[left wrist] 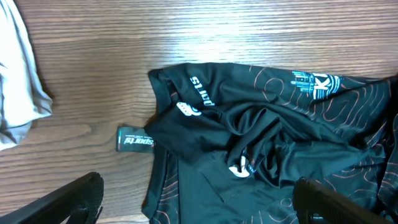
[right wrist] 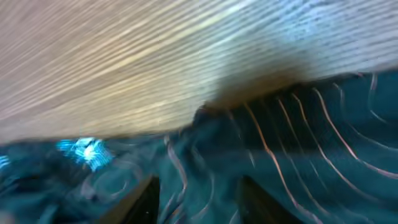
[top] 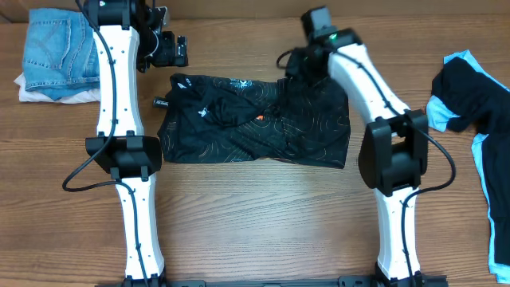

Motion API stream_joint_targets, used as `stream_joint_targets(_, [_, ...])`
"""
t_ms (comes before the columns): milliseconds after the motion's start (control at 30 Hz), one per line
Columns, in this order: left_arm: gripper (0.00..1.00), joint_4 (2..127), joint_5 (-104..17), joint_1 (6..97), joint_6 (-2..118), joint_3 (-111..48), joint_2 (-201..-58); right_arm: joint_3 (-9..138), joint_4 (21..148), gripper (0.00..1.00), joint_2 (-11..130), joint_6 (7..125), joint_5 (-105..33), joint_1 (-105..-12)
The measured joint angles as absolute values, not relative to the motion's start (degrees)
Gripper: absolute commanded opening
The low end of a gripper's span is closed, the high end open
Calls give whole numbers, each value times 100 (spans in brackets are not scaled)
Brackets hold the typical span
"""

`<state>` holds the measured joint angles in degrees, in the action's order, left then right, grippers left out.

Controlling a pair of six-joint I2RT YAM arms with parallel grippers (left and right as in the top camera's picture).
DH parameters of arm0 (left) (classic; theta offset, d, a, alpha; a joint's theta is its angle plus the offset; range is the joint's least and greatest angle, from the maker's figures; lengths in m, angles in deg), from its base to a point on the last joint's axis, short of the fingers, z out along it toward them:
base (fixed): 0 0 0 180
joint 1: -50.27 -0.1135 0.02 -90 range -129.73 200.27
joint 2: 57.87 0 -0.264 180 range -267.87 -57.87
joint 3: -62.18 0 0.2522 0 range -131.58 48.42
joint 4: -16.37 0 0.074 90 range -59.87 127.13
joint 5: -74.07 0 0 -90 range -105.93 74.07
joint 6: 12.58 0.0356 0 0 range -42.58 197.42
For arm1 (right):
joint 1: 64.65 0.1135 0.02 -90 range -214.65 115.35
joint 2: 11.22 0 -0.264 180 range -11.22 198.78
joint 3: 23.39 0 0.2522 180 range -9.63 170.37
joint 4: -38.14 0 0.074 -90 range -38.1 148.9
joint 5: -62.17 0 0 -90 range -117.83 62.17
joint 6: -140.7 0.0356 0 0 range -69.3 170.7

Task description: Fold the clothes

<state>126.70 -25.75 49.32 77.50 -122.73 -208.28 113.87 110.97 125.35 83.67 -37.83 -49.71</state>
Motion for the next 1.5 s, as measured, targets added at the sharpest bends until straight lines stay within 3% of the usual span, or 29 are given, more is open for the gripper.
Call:
stream_joint_targets(133, [100, 12644, -2575, 4932, 7750, -12166, -20828, 12054, 11822, 100, 12535, 8109, -4323, -5321])
stream_joint_targets(433, [100, 12618, -2575, 4932, 7750, -12026, -20828, 12460, 13892, 100, 12524, 6243, -4465, -6477])
stream_joint_targets(567, [100, 12616, -2575, 4932, 7750, -12026, -20828, 12353, 14220, 100, 12524, 5421, -4417, -6967])
stream_joint_targets(867, [100, 12614, -2575, 4932, 7750, -12026, -20828, 10847, 13569, 100, 12522, 3622, -5486, -7426])
stream_joint_targets(1200, [100, 12611, -2575, 4943, 7750, -12024, -20828, 9719, 12884, 99, 12423, 3183, -6428, -7432])
stream_joint_targets(1367, [100, 12611, -2575, 4943, 7750, -12024, -20828, 9343, 12565, 93, 12356, 3134, -6970, -7421])
stream_joint_targets(1467, [100, 12611, -2575, 4943, 7750, -12024, -20828, 9070, 12297, 81, 12288, 3152, -7190, -7353])
stream_joint_targets(1500, [100, 12611, -2575, 4943, 7750, -12024, -20828, 8978, 12183, 71, 12275, 3152, -7271, -7303])
